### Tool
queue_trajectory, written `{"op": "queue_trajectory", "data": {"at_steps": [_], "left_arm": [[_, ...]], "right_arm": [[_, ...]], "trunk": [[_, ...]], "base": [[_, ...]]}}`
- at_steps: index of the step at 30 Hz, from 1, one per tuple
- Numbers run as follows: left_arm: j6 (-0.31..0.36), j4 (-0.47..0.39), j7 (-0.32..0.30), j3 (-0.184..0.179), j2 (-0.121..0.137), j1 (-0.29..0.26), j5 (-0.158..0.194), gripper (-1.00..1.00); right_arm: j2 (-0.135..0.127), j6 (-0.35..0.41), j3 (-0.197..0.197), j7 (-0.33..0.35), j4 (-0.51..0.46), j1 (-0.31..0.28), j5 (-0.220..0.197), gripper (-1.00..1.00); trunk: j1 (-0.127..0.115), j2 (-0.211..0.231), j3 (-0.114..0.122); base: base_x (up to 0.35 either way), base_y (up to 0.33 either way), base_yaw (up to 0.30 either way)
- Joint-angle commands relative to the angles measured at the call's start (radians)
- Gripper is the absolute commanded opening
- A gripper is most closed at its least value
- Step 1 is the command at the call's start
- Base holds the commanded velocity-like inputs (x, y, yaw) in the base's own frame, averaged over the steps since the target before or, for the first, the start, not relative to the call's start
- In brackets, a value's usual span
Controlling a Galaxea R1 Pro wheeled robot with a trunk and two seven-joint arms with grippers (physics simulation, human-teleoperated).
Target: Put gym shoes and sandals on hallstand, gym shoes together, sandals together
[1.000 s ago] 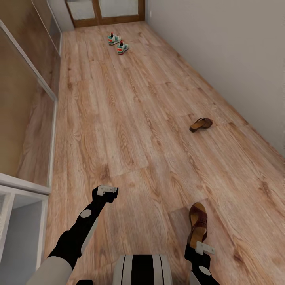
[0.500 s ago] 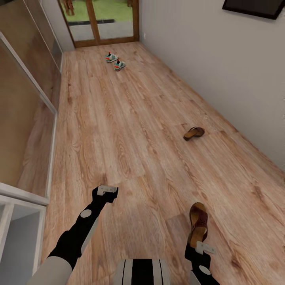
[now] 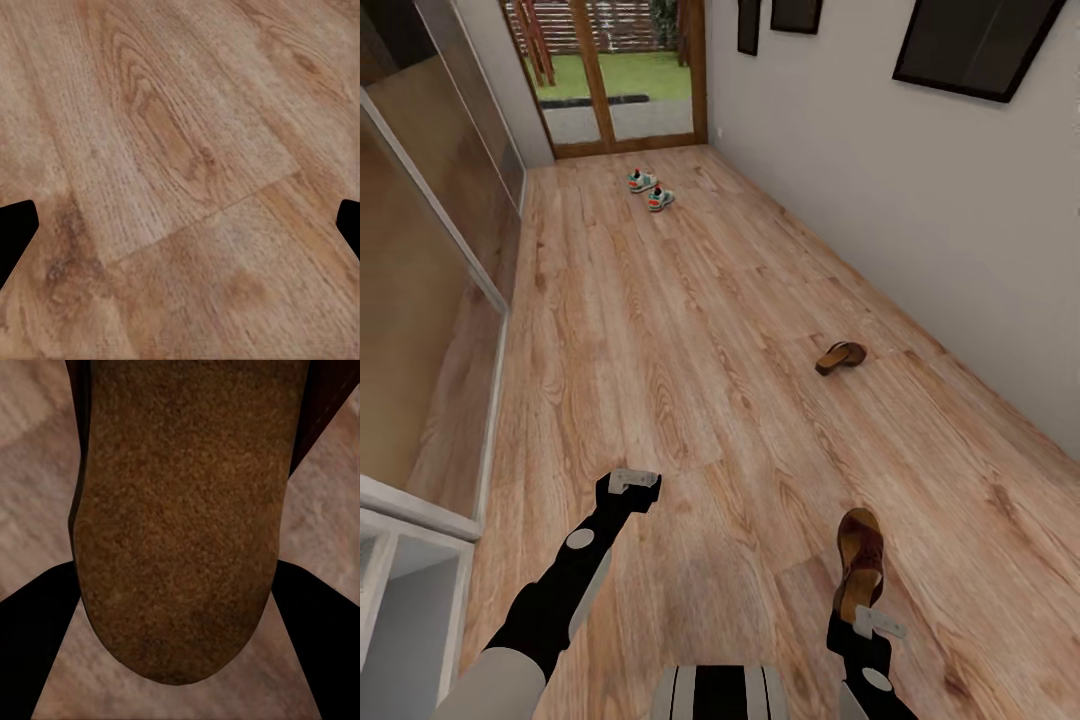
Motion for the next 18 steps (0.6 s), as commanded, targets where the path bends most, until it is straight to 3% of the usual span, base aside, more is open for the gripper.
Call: {"op": "queue_trajectory", "data": {"at_steps": [1, 18], "left_arm": [[0.006, -0.001, 0.000, 0.002, 0.000, 0.000, 0.000, 1.00], [0.006, 0.000, 0.000, 0.007, 0.003, 0.000, 0.001, 1.00]], "right_arm": [[0.001, -0.006, -0.003, 0.003, 0.001, 0.000, -0.008, -1.00], [0.002, -0.006, -0.002, 0.001, 0.000, 0.000, -0.007, -1.00]], "trunk": [[-0.004, 0.007, 0.003], [-0.069, 0.126, 0.067]], "base": [[0.000, 0.000, -0.002], [0.000, 0.000, 0.000]]}}
